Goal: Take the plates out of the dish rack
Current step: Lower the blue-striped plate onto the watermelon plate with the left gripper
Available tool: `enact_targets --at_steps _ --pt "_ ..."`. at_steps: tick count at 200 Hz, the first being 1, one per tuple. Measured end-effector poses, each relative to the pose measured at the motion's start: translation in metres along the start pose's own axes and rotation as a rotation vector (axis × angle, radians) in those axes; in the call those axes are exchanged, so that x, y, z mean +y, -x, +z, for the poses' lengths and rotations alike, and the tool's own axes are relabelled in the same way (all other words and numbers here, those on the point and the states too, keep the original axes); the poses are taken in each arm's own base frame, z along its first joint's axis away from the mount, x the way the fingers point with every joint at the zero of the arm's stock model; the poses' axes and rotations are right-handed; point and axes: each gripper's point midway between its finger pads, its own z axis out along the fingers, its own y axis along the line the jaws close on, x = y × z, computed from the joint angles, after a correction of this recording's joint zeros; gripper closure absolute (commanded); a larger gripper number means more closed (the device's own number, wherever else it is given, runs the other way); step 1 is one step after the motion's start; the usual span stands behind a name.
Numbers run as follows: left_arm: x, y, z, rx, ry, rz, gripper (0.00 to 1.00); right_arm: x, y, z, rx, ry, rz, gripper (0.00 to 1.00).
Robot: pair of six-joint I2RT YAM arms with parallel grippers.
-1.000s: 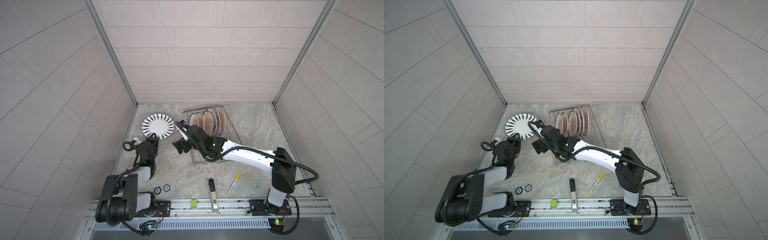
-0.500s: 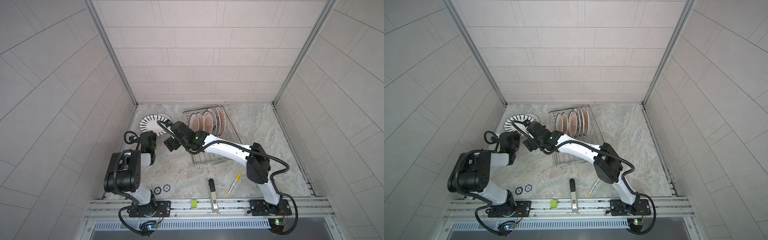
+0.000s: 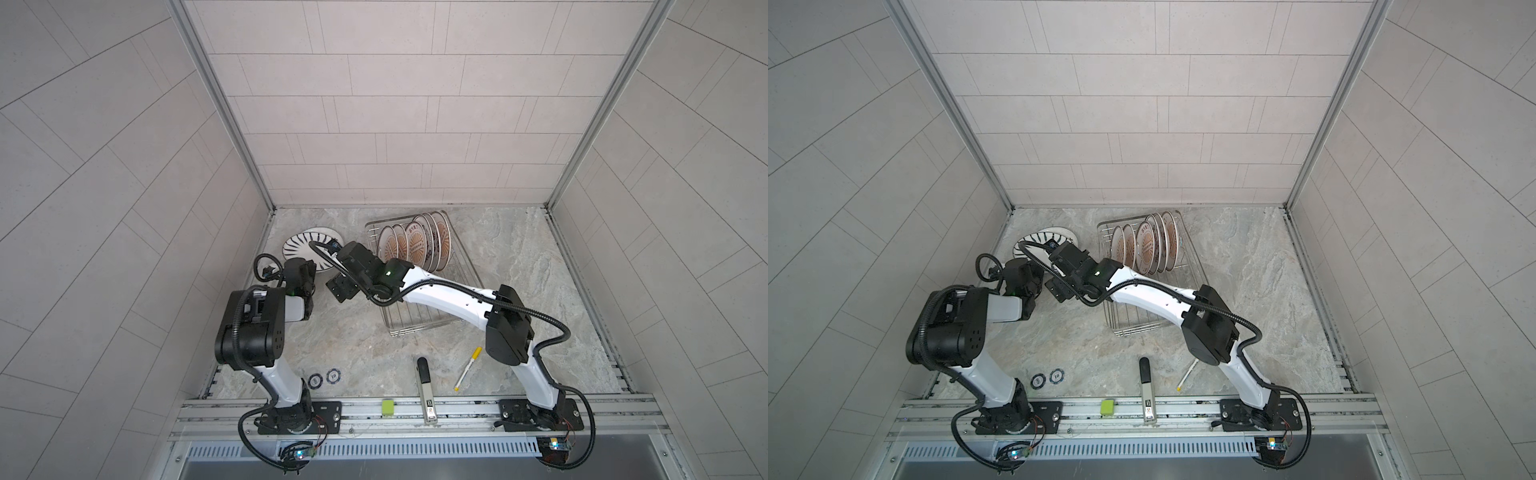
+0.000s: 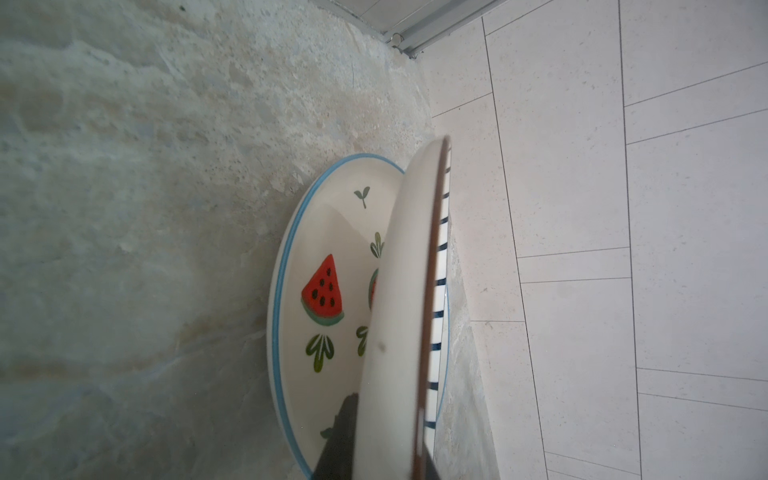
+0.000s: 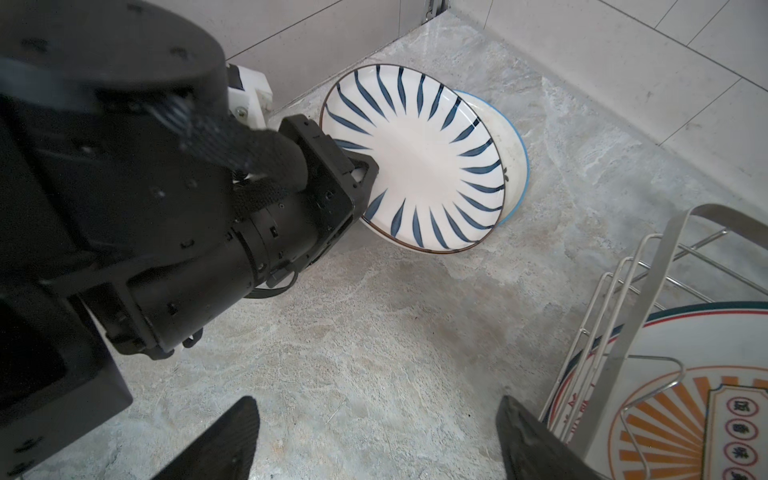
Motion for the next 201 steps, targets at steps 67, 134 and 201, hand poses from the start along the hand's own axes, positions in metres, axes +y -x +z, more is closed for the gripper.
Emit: enact_targets --at_steps 67,134,201 --pt "0.004 -0.002 0.012 -0.001 0.0 -0.018 0.89 -0.005 -0.014 0.012 0.046 -0.035 -0.015 0.1" --pt "0.008 -0.003 0.013 0.003 0.015 0.002 0.68 -0.012 -0.016 0.012 0.054 -0.072 -0.022 0.11" --pt "0.015 0.003 0.013 -0.023 0.047 0.052 0.52 -0.023 -0.016 0.013 0.057 -0.092 -0.007 0.13"
